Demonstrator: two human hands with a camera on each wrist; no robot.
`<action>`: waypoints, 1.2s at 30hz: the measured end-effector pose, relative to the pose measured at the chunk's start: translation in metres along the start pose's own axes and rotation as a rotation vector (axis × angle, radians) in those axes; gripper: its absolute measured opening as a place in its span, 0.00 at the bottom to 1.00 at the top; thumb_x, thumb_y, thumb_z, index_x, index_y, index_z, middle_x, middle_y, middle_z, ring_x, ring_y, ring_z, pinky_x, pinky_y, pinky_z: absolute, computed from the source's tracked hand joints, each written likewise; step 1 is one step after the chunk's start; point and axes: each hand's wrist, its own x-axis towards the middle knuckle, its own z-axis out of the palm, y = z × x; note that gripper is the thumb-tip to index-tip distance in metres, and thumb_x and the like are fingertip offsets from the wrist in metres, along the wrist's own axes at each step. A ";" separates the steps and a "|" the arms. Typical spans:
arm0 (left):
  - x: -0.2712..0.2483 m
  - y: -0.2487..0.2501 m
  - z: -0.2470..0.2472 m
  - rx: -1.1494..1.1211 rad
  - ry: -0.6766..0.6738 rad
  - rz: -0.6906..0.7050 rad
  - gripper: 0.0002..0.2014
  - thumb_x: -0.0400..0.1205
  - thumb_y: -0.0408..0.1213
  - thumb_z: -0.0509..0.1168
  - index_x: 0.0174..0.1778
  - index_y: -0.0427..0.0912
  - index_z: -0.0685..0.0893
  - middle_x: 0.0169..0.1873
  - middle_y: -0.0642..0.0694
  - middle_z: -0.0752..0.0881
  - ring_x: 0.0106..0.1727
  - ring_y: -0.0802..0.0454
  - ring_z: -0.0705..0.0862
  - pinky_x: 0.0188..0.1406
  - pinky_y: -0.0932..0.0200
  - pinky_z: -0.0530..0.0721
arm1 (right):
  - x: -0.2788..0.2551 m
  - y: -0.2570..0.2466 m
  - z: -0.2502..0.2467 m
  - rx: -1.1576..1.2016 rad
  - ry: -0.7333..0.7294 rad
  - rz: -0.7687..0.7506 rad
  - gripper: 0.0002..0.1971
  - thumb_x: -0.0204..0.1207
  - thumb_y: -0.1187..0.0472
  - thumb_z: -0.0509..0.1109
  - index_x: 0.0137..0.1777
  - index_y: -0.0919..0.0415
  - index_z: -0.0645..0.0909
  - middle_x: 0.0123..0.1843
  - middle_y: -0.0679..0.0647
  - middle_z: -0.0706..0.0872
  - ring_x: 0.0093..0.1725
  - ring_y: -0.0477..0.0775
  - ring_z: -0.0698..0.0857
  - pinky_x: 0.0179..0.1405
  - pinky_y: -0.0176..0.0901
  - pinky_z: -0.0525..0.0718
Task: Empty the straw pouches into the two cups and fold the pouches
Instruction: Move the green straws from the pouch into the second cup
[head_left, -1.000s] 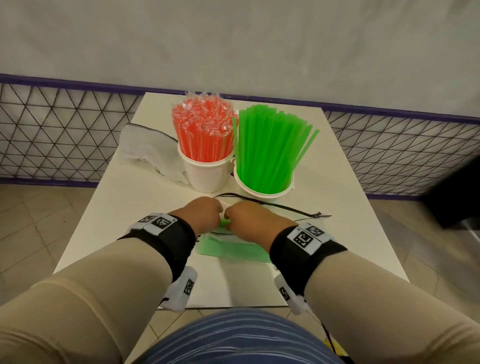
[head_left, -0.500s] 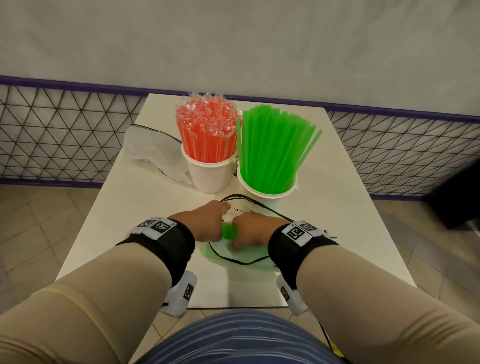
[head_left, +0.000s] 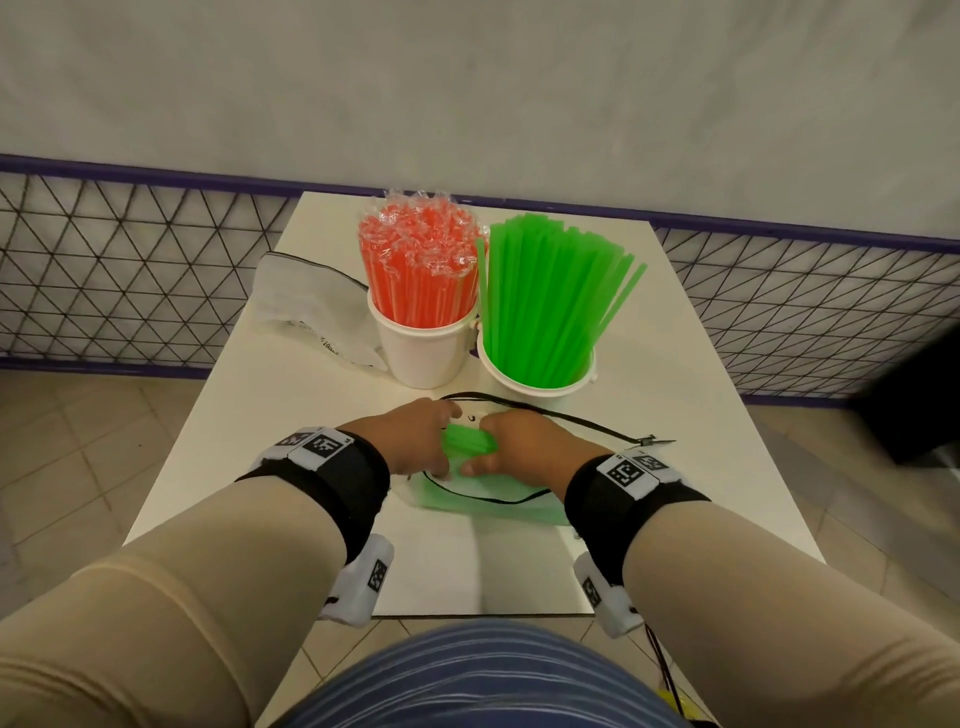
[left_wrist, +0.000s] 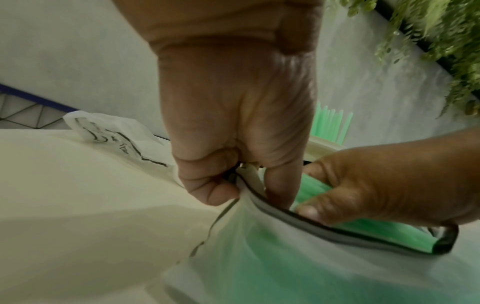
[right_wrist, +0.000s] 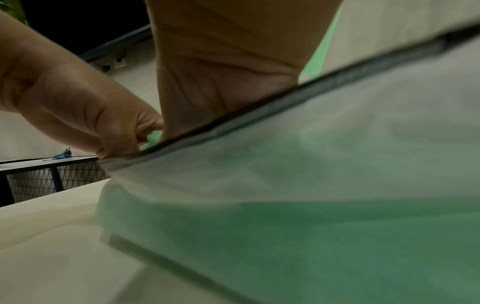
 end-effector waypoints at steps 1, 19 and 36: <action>0.000 -0.004 0.000 -0.009 0.002 -0.003 0.38 0.69 0.34 0.79 0.76 0.47 0.73 0.68 0.45 0.79 0.63 0.44 0.81 0.63 0.48 0.82 | -0.001 0.000 -0.003 0.014 0.024 -0.010 0.21 0.73 0.40 0.74 0.50 0.58 0.78 0.43 0.52 0.79 0.43 0.55 0.78 0.40 0.46 0.72; -0.007 0.040 -0.016 -0.278 0.554 0.232 0.29 0.75 0.53 0.75 0.69 0.47 0.76 0.68 0.47 0.74 0.65 0.49 0.78 0.65 0.53 0.77 | -0.074 -0.043 -0.167 0.998 0.928 -0.203 0.04 0.81 0.53 0.69 0.46 0.48 0.76 0.34 0.46 0.85 0.36 0.45 0.83 0.42 0.45 0.83; 0.012 0.055 -0.007 -0.124 0.560 0.197 0.20 0.72 0.54 0.77 0.42 0.43 0.79 0.48 0.49 0.76 0.42 0.48 0.78 0.29 0.59 0.66 | 0.015 -0.006 -0.077 0.625 0.574 0.312 0.25 0.86 0.48 0.60 0.71 0.69 0.68 0.65 0.65 0.81 0.64 0.66 0.81 0.52 0.47 0.75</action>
